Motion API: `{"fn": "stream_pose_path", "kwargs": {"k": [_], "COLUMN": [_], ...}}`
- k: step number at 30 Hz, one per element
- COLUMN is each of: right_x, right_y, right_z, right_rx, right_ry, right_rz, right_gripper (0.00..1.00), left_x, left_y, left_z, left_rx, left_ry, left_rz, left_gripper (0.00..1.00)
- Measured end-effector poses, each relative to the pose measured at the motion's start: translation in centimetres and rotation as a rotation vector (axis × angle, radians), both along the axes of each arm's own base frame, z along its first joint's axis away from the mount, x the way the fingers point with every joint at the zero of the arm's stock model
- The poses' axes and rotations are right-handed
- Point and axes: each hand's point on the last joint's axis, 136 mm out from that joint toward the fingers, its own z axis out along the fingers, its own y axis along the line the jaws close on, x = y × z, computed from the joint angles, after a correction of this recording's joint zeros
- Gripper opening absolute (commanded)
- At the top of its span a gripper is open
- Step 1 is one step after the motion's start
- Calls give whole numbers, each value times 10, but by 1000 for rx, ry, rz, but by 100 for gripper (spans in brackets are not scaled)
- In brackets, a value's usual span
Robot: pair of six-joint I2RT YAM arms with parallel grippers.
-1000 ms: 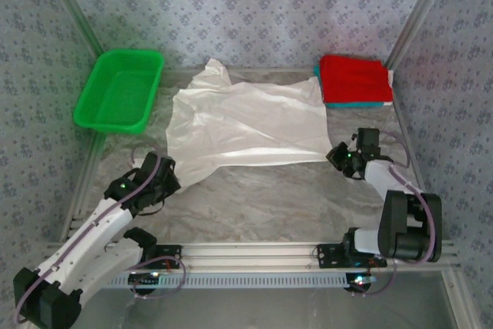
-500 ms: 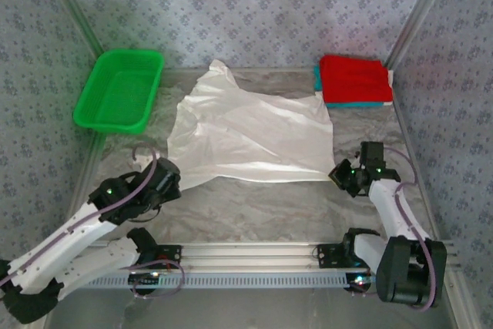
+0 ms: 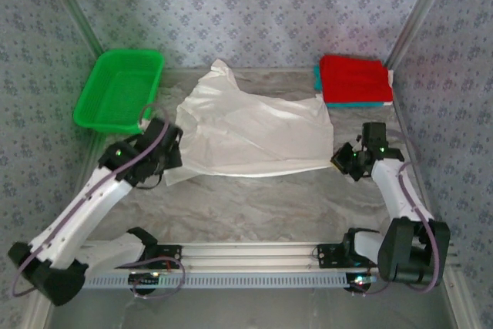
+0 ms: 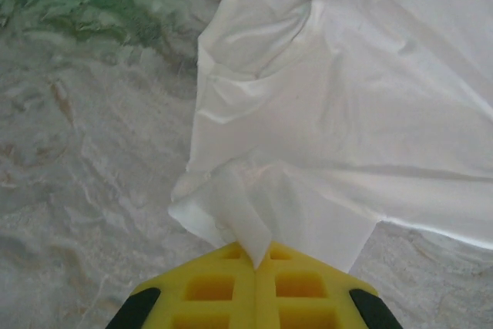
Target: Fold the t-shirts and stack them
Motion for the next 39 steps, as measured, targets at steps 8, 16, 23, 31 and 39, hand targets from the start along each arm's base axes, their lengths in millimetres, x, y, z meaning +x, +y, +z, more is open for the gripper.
{"fn": "stream_pose_path", "kwargs": {"k": [8,16,23,31,39], "right_x": [21,35,57,78,96], "right_y": [-4,-5,-8,-9,-10], "right_z": [-14,-11,-15,-26,-20], "right_rx": [-26,-46,-48,-42,-39], "right_ry": [61,54,71,80,48], "right_rz": [42,57,62,60,54], "right_gripper": [0,0,0,0,1], "left_x": [66,109,143,171,196], "left_y": [-20,-30,-41,-38,-38], "left_z": [17,41,31,16,19], "left_rx": [79,162,227,283,307], "left_ry": [16,-33,-24,6,-10], "left_rz": [-188,-351,-445,-497,-510], "left_gripper": [0,0,0,0,0]}}
